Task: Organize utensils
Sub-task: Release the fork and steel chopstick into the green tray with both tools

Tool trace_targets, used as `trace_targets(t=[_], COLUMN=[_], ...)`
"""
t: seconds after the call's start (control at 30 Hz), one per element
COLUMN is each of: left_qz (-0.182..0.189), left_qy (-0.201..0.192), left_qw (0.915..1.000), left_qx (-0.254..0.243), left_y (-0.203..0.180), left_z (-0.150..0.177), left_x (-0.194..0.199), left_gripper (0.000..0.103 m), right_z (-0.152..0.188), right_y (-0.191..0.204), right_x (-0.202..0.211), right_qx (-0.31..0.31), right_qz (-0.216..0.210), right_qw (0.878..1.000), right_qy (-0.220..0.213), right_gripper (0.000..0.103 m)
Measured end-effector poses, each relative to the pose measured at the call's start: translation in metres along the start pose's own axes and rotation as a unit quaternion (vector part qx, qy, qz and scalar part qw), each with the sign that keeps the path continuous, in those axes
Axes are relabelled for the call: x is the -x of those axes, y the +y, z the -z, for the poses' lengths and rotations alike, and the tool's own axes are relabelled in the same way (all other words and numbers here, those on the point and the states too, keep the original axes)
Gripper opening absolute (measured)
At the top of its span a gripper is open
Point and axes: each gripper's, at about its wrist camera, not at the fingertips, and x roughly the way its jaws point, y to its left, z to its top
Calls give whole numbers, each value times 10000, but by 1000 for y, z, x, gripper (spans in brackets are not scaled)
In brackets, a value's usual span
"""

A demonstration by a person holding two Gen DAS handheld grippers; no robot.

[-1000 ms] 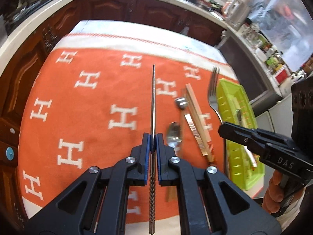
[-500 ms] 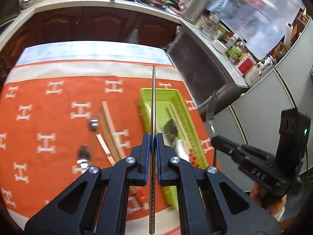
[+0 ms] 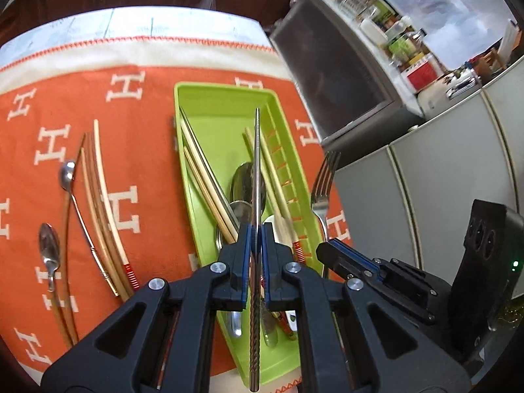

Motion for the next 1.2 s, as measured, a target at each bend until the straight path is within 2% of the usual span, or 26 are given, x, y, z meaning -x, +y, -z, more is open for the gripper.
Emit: trace_targets(t=[0.17,0.33,0.4,0.43,0.5,0.53,0.77,1.2], left_qz=[-115,-141,-149,-156,-186,-200,-357,-942], left_qy=[135,190,154,137,50,-2,-139,-610], left_qw=[9998,9997,9997,9997,9998,9997,9989,9920], left_qx=[38,-25,-83,-95,-110,-119,-266,-571], left_y=[7,10,10,9,10,10,14,24], left_z=[0,2,3,4,6,7,13,34], left_x=[-13,-12,-7,-5,3,7,30,74], left_gripper=[4,6,15,24,37,39,39,39], right_z=[2,2,2,3,4,4,10,22], right_y=[-2,-4,-4,-4,-3,-3,2,22], right_x=[-13,-12,-11,-10,-8,-7,-2,11], right_qx=[-36,-144,-165,-177,-191,-190,-225,-149], right_qz=[-8,-159,-204,-238,-285,-294,-443,-624], right_qw=[9999,9997,9997,9996,9994,9994,9988,9978], right_qy=[140,70,32,18,-4,-16,-56,-147], right_gripper=[5,5,5,5,5,5,5,5])
